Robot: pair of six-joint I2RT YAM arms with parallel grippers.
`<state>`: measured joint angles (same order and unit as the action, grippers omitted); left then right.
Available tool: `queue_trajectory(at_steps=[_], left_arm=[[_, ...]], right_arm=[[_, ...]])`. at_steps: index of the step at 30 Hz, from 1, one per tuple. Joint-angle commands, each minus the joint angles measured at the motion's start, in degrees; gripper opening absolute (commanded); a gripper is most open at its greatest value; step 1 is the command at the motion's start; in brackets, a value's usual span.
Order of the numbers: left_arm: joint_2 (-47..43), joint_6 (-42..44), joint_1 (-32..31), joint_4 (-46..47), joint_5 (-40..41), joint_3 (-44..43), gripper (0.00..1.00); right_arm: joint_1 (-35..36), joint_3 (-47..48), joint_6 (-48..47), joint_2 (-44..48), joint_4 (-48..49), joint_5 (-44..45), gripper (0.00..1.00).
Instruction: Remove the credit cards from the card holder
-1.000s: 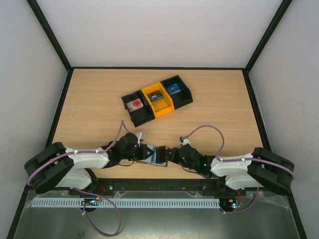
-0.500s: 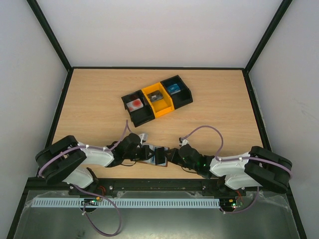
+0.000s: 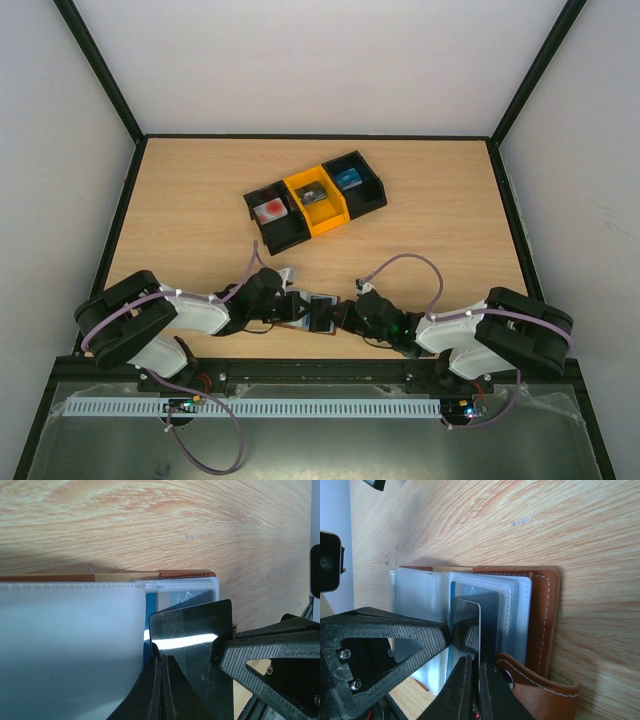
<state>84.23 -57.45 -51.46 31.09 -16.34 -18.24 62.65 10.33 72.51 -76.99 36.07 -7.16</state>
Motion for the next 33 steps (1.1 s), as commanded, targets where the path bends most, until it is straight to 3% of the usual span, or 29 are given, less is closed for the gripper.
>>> queue_trajectory(at_steps=[1,7,18,26,29,33], left_arm=[[0.70,0.39,-0.49,1.04,0.13,1.28,0.03],[-0.88,-0.63,-0.49,0.06,0.27,1.61,0.05],[-14.42,-1.50,-0.25,-14.91,2.89,-3.75,0.39],[-24.43,0.14,1.16,-28.77,4.16,-10.71,0.77],[-27.80,-2.63,2.66,-28.49,2.72,-10.19,0.82],[-31.82,-10.15,4.73,-27.44,1.52,-8.62,0.81]], right_arm=[[0.28,0.80,0.27,-1.18,2.29,-1.55,0.03],[0.30,1.11,-1.03,1.45,-0.39,0.26,0.02],[0.28,2.58,-8.84,10.58,-9.65,5.54,0.02],[0.29,9.54,-25.34,15.10,-16.90,9.22,0.02],[0.30,12.07,-32.95,15.91,-17.68,11.22,0.02],[0.36,11.89,-44.54,17.13,-14.05,12.29,0.02]])
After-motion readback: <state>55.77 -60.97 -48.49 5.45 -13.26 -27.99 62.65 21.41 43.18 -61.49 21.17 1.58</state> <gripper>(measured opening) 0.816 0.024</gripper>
